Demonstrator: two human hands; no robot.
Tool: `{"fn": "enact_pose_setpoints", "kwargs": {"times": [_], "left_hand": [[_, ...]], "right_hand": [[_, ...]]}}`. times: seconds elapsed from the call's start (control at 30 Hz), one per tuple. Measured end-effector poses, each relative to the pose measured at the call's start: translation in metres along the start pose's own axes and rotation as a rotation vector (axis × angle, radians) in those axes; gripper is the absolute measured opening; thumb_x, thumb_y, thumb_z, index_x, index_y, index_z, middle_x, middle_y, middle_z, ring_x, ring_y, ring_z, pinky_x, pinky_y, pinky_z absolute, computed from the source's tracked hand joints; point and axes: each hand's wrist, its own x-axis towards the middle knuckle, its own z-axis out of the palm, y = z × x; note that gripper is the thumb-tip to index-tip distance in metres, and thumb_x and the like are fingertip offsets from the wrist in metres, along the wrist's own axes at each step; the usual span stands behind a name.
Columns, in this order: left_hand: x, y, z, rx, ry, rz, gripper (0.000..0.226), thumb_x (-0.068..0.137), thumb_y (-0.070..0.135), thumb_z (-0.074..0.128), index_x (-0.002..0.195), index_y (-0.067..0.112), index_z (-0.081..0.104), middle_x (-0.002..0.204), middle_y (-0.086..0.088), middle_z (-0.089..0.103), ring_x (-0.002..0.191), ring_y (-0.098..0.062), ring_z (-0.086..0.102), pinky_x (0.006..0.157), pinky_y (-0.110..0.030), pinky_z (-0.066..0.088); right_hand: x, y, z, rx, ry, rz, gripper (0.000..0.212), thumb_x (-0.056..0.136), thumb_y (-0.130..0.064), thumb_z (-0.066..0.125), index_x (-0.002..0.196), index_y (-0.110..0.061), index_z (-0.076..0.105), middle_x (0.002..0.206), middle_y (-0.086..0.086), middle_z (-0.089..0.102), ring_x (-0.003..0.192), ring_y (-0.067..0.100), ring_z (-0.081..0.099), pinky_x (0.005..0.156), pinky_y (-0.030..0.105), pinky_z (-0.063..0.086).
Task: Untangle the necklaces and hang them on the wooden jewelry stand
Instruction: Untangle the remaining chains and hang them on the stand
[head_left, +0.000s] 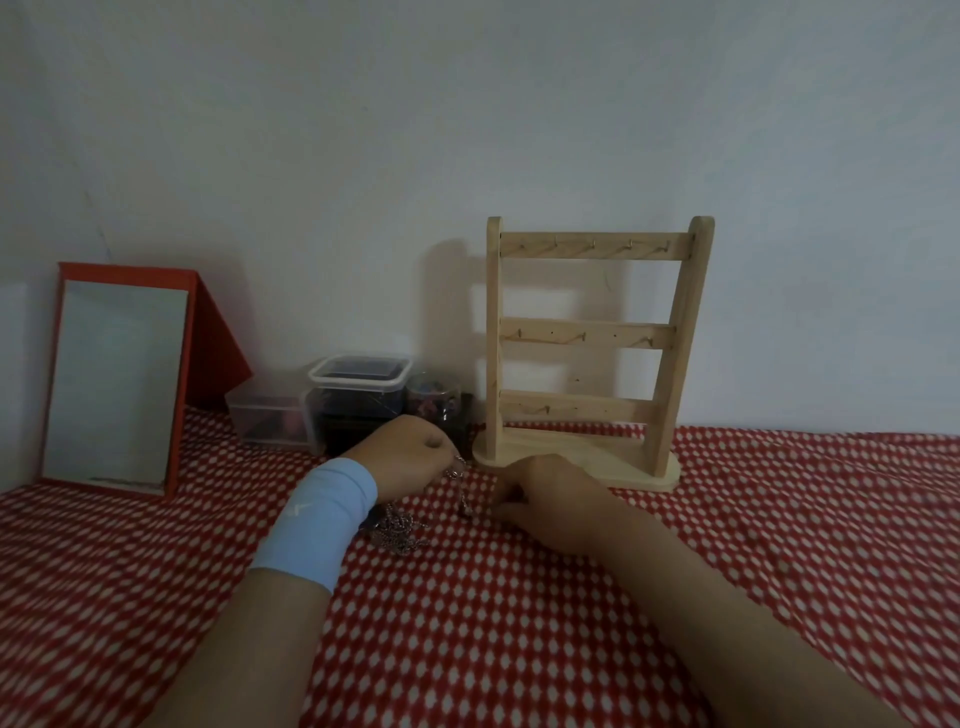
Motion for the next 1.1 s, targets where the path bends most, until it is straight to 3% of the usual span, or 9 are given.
{"fn": "enact_pose_setpoints", "kwargs": {"times": [0.13,0.23,0.37,0.5,0.7,0.83,0.93,1.0,1.1], "left_hand": [[-0.002,-0.001,-0.004,-0.004,-0.014,-0.01,0.027,0.094,0.015,0.051,0.09,0.018,0.077,0.065,0.02,0.062,0.064,0.001,0.054,0.062,-0.017,0.04],[-0.002,-0.001,-0.004,-0.019,-0.035,-0.012,0.027,0.094,0.015,0.052,0.086,0.023,0.076,0.054,0.021,0.059,0.058,0.001,0.053,0.058,-0.017,0.039],[-0.003,-0.003,-0.003,0.028,-0.058,0.009,0.025,0.095,0.014,0.051,0.087,0.024,0.073,0.071,0.022,0.059,0.066,0.003,0.053,0.065,-0.016,0.041],[-0.002,-0.005,-0.002,0.018,-0.046,0.019,0.023,0.093,0.013,0.053,0.083,0.026,0.069,0.085,0.01,0.067,0.086,-0.008,0.062,0.085,-0.025,0.048],[0.0,-0.003,0.003,-0.008,-0.054,0.06,0.019,0.087,0.016,0.064,0.098,0.029,0.056,0.093,0.002,0.065,0.085,-0.012,0.062,0.074,-0.023,0.049],[-0.001,-0.001,0.002,0.013,-0.11,0.048,0.018,0.088,0.021,0.065,0.105,0.027,0.066,0.094,0.008,0.066,0.088,-0.007,0.063,0.075,-0.019,0.049],[-0.001,0.0,0.002,0.066,-0.125,0.029,0.019,0.089,0.022,0.065,0.105,0.028,0.073,0.092,0.015,0.065,0.089,-0.003,0.062,0.08,-0.019,0.048],[-0.001,-0.001,0.003,0.086,-0.182,-0.003,0.021,0.091,0.024,0.062,0.107,0.028,0.075,0.093,0.016,0.066,0.089,-0.002,0.06,0.082,-0.019,0.047],[-0.004,0.0,0.005,0.076,-0.3,-0.027,0.024,0.093,0.022,0.056,0.098,0.023,0.079,0.092,0.009,0.075,0.071,-0.005,0.056,0.068,-0.019,0.046]], "right_hand": [[-0.002,0.002,-0.001,-0.054,-0.011,-0.001,0.022,0.093,-0.044,0.068,0.113,-0.035,0.069,0.111,-0.012,0.068,0.095,0.007,0.059,0.085,0.03,0.053],[-0.001,-0.001,0.001,-0.081,-0.004,-0.033,0.02,0.094,-0.041,0.067,0.112,-0.037,0.075,0.113,-0.015,0.071,0.098,0.006,0.062,0.088,0.03,0.055],[0.0,-0.001,0.001,-0.069,0.037,-0.002,0.018,0.099,-0.035,0.06,0.108,-0.03,0.075,0.108,-0.013,0.069,0.099,0.009,0.062,0.087,0.028,0.051],[-0.003,0.002,-0.012,0.537,0.153,0.129,0.026,0.103,-0.028,0.053,0.087,-0.021,0.073,0.093,-0.008,0.071,0.091,0.011,0.065,0.09,0.032,0.052],[-0.006,-0.011,-0.022,1.283,0.151,0.239,0.039,0.107,-0.025,0.039,0.095,-0.001,0.067,0.087,0.008,0.076,0.087,0.025,0.072,0.091,0.039,0.057],[-0.011,-0.014,-0.028,1.155,0.15,0.118,0.031,0.098,-0.026,0.063,0.089,0.003,0.07,0.077,0.007,0.072,0.074,0.019,0.068,0.073,0.025,0.058],[-0.013,-0.011,-0.03,1.086,0.14,0.11,0.03,0.095,-0.018,0.068,0.089,0.011,0.07,0.075,0.007,0.073,0.07,0.014,0.069,0.069,0.018,0.056],[-0.015,-0.007,-0.032,1.104,0.094,0.12,0.026,0.096,-0.017,0.066,0.092,0.008,0.071,0.075,0.007,0.072,0.073,0.015,0.069,0.075,0.024,0.061],[-0.015,0.001,-0.033,1.136,0.017,0.155,0.02,0.099,-0.019,0.063,0.091,-0.003,0.07,0.075,0.007,0.067,0.076,0.02,0.066,0.088,0.038,0.062]]}}
